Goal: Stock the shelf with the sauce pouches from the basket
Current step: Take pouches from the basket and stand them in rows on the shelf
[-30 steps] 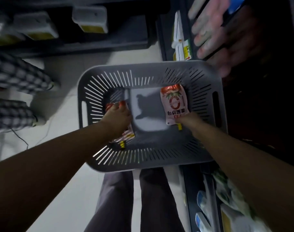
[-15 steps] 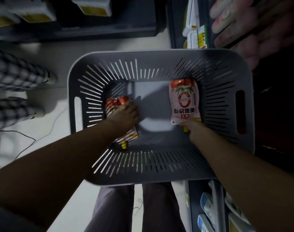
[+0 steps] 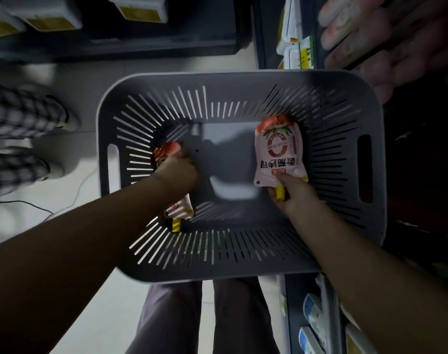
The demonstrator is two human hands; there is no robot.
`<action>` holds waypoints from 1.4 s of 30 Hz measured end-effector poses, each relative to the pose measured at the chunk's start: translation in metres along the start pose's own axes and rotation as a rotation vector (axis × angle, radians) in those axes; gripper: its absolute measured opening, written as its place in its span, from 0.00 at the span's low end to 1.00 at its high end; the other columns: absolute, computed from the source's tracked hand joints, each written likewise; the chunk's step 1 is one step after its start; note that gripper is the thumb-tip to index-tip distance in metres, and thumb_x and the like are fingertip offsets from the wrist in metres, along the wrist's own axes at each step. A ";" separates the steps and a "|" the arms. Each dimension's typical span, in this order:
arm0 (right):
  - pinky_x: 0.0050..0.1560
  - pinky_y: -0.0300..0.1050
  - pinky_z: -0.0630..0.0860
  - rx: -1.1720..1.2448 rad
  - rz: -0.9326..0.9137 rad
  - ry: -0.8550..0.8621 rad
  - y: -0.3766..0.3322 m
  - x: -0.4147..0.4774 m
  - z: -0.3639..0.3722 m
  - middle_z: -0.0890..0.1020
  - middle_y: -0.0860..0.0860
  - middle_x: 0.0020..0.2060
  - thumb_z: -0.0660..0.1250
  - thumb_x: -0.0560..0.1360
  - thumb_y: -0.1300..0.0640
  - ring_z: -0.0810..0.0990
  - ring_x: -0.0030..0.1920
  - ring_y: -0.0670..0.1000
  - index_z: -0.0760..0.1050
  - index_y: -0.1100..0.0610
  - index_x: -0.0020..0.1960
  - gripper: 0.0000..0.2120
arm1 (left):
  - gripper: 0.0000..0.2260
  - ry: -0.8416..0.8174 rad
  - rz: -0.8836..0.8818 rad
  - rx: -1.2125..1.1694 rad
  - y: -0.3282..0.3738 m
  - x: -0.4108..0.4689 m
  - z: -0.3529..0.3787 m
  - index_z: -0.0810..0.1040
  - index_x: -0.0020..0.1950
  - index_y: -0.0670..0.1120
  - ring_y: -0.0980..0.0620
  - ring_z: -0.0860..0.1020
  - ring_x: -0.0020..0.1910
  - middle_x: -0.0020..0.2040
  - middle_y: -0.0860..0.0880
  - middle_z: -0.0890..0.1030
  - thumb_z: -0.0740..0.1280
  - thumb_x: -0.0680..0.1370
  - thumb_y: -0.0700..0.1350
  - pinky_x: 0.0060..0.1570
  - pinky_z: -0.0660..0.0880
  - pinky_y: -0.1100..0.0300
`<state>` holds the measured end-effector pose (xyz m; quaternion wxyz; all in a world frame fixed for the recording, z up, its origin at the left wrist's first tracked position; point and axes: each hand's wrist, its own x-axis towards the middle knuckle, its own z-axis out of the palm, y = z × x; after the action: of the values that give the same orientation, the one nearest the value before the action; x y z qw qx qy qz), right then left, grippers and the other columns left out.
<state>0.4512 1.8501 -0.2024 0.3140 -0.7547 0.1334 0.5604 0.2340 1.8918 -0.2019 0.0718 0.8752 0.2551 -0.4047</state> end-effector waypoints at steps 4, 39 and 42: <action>0.18 0.32 0.67 -0.372 -0.422 -0.004 -0.030 -0.039 -0.004 0.79 0.54 0.39 0.66 0.73 0.67 0.76 0.27 0.49 0.73 0.58 0.53 0.11 | 0.10 0.050 -0.144 -0.368 -0.006 -0.007 -0.021 0.78 0.55 0.47 0.45 0.78 0.57 0.55 0.46 0.81 0.61 0.78 0.47 0.55 0.73 0.56; 0.57 0.53 0.75 0.628 -0.245 -0.090 -0.012 -0.016 0.012 0.86 0.50 0.40 0.62 0.77 0.56 0.81 0.48 0.52 0.77 0.51 0.50 0.06 | 0.18 0.048 -0.992 -2.477 0.028 0.019 0.022 0.76 0.51 0.37 0.42 0.82 0.48 0.50 0.39 0.82 0.75 0.64 0.34 0.52 0.78 0.48; 0.64 0.57 0.71 0.692 -0.116 -0.001 -0.002 -0.013 0.036 0.82 0.53 0.56 0.66 0.74 0.47 0.79 0.57 0.56 0.76 0.51 0.61 0.17 | 0.14 -0.039 -0.923 -2.556 0.030 0.021 0.024 0.75 0.53 0.38 0.43 0.81 0.48 0.53 0.39 0.81 0.72 0.69 0.34 0.51 0.78 0.49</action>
<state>0.4205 1.8725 -0.1958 0.5826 -0.6097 0.2721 0.4634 0.2442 1.8660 -0.2360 0.6891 0.0277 0.7152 0.1133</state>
